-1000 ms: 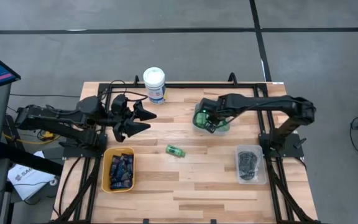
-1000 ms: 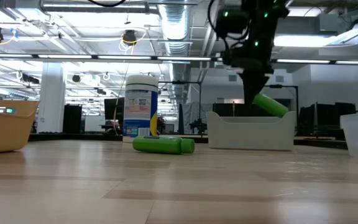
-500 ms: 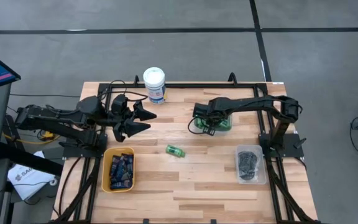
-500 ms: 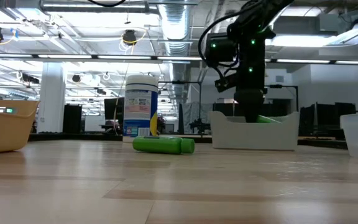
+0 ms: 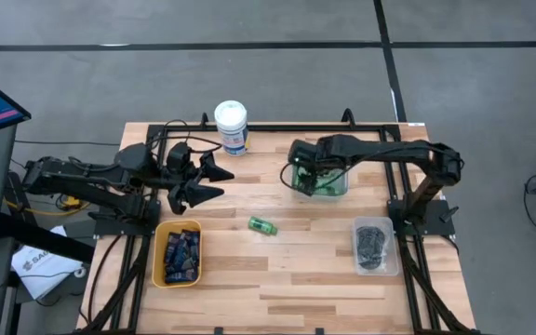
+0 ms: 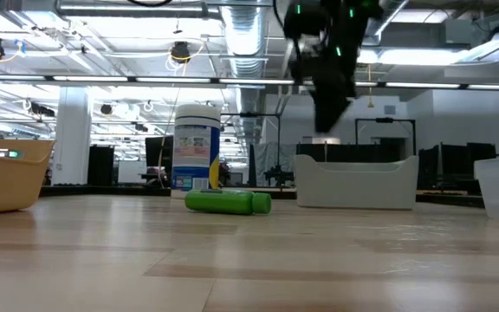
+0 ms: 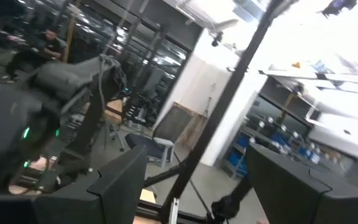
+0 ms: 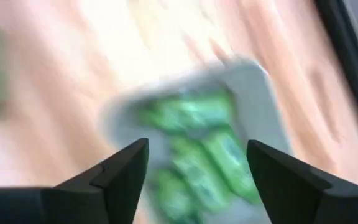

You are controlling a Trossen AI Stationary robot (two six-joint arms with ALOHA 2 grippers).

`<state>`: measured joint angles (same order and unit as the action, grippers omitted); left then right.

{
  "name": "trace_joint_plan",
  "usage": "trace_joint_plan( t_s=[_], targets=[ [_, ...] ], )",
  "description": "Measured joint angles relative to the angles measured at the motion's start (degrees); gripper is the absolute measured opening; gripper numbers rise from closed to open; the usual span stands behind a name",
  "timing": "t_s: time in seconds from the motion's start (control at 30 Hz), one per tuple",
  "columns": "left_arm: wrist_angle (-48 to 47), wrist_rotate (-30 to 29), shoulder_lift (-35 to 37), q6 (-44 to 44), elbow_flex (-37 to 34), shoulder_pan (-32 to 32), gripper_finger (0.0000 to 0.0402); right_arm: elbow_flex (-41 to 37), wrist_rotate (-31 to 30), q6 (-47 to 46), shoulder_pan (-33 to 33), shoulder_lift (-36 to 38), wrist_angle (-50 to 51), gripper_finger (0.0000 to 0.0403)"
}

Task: Pick & Place Travel size toiletries
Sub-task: Put the green shampoo into the gray bin

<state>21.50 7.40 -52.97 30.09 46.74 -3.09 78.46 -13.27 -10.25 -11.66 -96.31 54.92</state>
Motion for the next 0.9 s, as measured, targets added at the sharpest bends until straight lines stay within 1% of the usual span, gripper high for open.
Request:
trace_joint_plan(
  t_s=[0.07, 0.13, 0.3, 0.33, 0.37, 0.43, 0.5, 0.57, 0.63, 0.7, 0.77, 0.83, 0.9],
  targets=[
    [0.0, 1.1, 0.1, -0.8, 0.0, 0.0, 0.0270, 2.4, 3.9, -0.3, 1.7, 0.9, -1.4, 0.0268],
    [0.1, 2.1, 0.1, -0.8, 0.0, 0.0, 0.0270, 4.8, 6.0, -0.4, 4.2, 0.9, -3.8, 0.0267],
    [0.0, 2.4, 0.1, -0.8, 0.0, 0.0, 0.0270, 6.6, 6.2, 0.1, 11.4, -0.6, -9.3, 0.0258],
    [0.0, 2.4, 0.1, -0.8, 0.0, 0.0, 0.0270, 6.3, 6.2, 0.2, 12.6, -0.8, -8.9, 0.0256],
    [0.0, 2.4, 0.1, -0.8, 0.0, 0.0, 0.0270, 6.3, 6.2, 0.1, 13.8, -1.7, -8.7, 0.0256],
    [0.0, 2.5, 0.1, -0.7, 0.0, 0.0, 0.0270, 6.7, 6.2, -0.5, 15.7, -3.6, -11.4, 0.0255],
    [0.0, 2.5, 0.1, -0.7, 0.0, 0.0, 0.0270, 6.1, 6.4, -1.5, 17.0, -4.6, -8.9, 0.0255],
    [0.0, 2.9, 0.1, -0.7, 0.0, 0.0, 0.0270, 6.7, 7.1, -3.2, 18.1, -6.4, -13.3, 0.0255],
    [0.2, 3.1, 0.1, -0.7, 0.0, 0.0, 0.0270, 6.3, 7.2, -3.6, 18.7, -7.3, -9.9, 0.0255],
    [-0.2, 3.3, 0.3, -0.7, -0.1, 0.0, 0.0270, 7.0, 7.3, -5.0, 19.2, -9.1, -13.2, 0.0255],
    [0.7, 3.5, 0.2, -0.7, 0.0, 0.0, 0.0270, 6.5, 7.3, -5.8, 19.3, -9.7, -9.3, 0.0255],
    [0.0, 3.5, 0.9, -0.7, -0.1, 0.0, 0.0270, 7.1, 7.3, -6.4, 19.3, -11.0, -11.6, 0.0255],
    [0.9, 3.5, 0.9, -0.8, 0.2, 0.0, 0.0270, 6.7, 7.3, -6.4, 19.3, -11.0, -8.7, 0.0255]
  ],
)
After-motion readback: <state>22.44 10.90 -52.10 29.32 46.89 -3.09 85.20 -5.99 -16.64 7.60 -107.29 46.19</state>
